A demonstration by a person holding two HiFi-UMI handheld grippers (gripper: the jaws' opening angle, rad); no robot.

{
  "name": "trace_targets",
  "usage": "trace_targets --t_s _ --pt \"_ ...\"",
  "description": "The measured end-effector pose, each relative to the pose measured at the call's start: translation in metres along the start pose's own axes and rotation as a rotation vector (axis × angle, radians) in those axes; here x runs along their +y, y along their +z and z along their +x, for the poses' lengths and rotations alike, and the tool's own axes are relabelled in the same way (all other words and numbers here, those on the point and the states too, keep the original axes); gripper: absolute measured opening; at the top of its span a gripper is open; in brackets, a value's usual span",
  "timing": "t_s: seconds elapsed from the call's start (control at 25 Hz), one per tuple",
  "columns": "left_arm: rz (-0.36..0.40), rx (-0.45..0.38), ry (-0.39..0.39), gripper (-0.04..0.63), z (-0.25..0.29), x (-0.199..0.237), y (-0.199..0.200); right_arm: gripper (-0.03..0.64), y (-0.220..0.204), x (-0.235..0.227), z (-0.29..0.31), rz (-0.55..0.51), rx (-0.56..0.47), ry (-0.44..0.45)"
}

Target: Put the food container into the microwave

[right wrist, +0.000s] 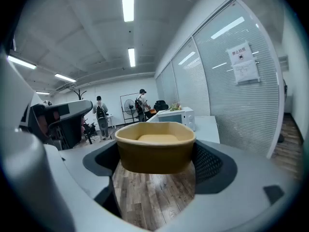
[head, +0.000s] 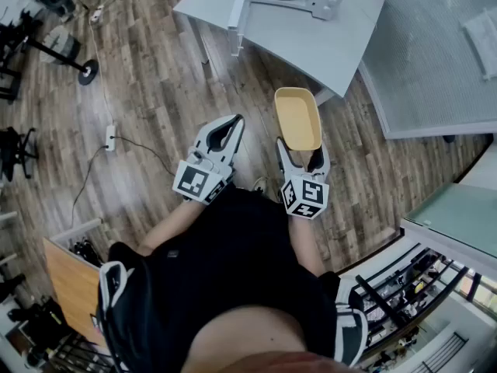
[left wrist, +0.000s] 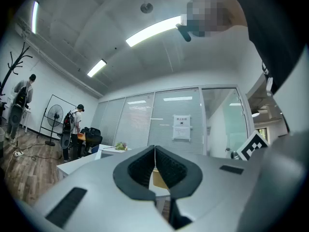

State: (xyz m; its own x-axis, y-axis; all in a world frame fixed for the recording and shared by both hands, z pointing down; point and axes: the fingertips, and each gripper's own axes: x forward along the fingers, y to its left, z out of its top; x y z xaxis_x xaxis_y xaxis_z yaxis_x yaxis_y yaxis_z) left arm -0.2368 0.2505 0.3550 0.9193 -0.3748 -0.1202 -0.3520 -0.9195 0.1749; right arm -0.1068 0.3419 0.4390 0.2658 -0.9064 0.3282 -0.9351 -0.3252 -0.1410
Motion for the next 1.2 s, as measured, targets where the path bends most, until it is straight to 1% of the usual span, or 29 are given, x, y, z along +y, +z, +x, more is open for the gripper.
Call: trace_targets --t_s 0.12,0.44,0.56,0.88,1.04,1.2 --pt "-0.015 -0.004 -0.001 0.023 -0.002 0.002 0.001 0.485 0.0 0.004 0.0 -0.001 0.0 0.0" --pt "-0.022 -0.003 -0.004 0.023 -0.003 0.01 0.0 0.485 0.002 0.011 0.007 0.014 -0.01 0.008" --pt "-0.024 -0.007 -0.003 0.023 -0.005 0.021 0.003 0.485 0.006 0.019 0.013 0.042 -0.022 0.014" --pt "-0.038 0.002 -0.016 0.023 -0.002 0.067 -0.001 0.485 0.012 0.036 0.05 0.038 -0.021 -0.02" --pt "-0.036 0.006 -0.031 0.023 0.02 0.085 -0.009 0.485 0.016 0.026 0.081 0.044 -0.022 -0.046" --pt "-0.052 0.013 -0.019 0.023 0.051 0.095 -0.019 0.485 0.018 0.005 0.117 0.044 -0.007 -0.026"
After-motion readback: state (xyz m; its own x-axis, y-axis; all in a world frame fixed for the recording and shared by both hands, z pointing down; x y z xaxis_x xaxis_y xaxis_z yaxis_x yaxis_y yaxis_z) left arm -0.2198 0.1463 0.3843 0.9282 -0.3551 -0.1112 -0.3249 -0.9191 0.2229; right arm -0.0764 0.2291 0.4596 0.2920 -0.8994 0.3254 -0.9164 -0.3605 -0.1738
